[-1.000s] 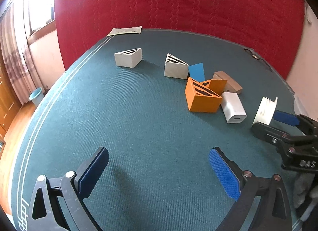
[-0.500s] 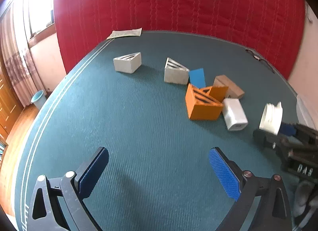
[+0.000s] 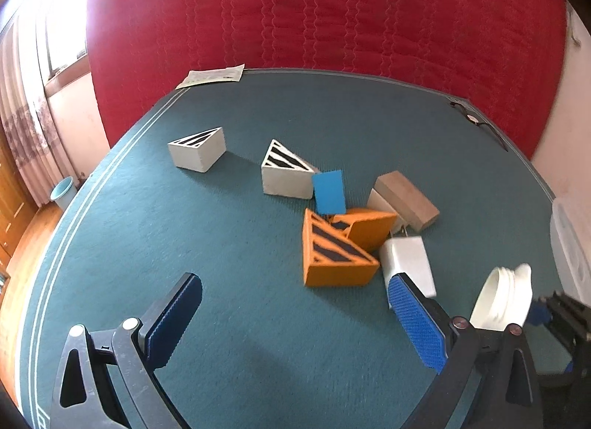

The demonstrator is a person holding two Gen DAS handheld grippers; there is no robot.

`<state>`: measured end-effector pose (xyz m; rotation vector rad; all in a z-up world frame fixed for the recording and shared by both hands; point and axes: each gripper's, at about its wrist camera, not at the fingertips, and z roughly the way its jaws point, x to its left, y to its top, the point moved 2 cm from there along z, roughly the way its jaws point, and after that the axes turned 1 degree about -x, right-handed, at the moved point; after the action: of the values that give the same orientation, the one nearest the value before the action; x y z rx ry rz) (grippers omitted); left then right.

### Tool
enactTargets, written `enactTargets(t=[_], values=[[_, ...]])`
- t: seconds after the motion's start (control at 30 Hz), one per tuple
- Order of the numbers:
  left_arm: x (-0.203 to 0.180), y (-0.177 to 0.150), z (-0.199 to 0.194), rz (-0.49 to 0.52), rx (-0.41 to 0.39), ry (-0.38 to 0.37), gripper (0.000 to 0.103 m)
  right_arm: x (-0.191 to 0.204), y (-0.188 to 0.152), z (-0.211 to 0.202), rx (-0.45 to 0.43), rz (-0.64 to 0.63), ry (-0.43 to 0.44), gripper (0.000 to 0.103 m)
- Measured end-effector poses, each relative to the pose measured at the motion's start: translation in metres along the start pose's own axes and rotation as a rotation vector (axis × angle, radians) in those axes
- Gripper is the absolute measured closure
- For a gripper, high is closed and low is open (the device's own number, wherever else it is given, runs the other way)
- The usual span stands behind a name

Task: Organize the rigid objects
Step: 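Grasp the orange striped triangular block with the left gripper while the right gripper holds the plate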

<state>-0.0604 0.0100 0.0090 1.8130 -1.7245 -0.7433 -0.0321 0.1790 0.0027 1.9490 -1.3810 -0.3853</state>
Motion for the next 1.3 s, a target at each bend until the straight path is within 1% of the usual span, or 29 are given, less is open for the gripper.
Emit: enactTargets(t=[0.23,0.33,0.43,0.5,0.53,0.57,0.6,0.7,0.9,1.1,1.13,1.2,1.23,1.3], values=[[0.004,0.003,0.01,-0.025,0.014,0.011,0.001,0.0,0.0,0.0,-0.001,-0.003,0.0,0.041],[0.01,0.003,0.008,-0.03,0.013,0.01,0.004,0.0,-0.001,0.0,-0.001,-0.002,0.001,0.041],[0.017,0.002,0.005,-0.032,0.011,0.006,0.013,0.001,-0.001,0.0,-0.002,-0.003,0.0,0.041],[0.02,0.002,0.005,-0.034,0.018,0.002,0.025,0.001,-0.001,0.0,-0.001,-0.003,0.0,0.041],[0.02,0.002,0.006,-0.039,0.024,-0.004,0.028,0.001,-0.001,-0.001,-0.002,-0.003,0.0,0.041],[0.021,0.002,0.007,-0.044,0.029,-0.012,0.034,0.001,-0.001,-0.001,-0.002,-0.003,0.0,0.041],[0.021,0.002,0.008,-0.049,0.036,-0.021,0.037,0.001,-0.001,-0.001,-0.002,-0.003,0.0,0.041],[0.019,0.002,0.008,-0.043,0.037,-0.027,0.043,0.001,-0.001,-0.001,-0.002,-0.004,0.0,0.041],[0.016,0.007,0.011,-0.034,0.022,-0.003,0.043,0.001,-0.001,-0.001,-0.002,-0.004,0.0,0.041],[0.015,0.012,0.017,-0.038,0.023,-0.01,0.044,0.001,-0.001,-0.001,-0.003,-0.005,0.0,0.041],[0.015,0.012,0.017,-0.039,0.023,-0.014,0.046,0.001,-0.001,-0.001,-0.003,-0.005,0.0,0.041],[0.014,0.01,0.019,-0.035,0.03,-0.023,0.071,0.001,-0.002,-0.001,-0.004,-0.004,-0.001,0.041],[0.014,0.01,0.02,-0.038,0.039,-0.027,0.072,0.001,-0.001,-0.001,-0.004,-0.003,-0.001,0.041],[0.016,0.009,0.018,-0.041,0.033,-0.033,0.072,-0.001,0.0,-0.001,-0.007,0.003,-0.003,0.041]])
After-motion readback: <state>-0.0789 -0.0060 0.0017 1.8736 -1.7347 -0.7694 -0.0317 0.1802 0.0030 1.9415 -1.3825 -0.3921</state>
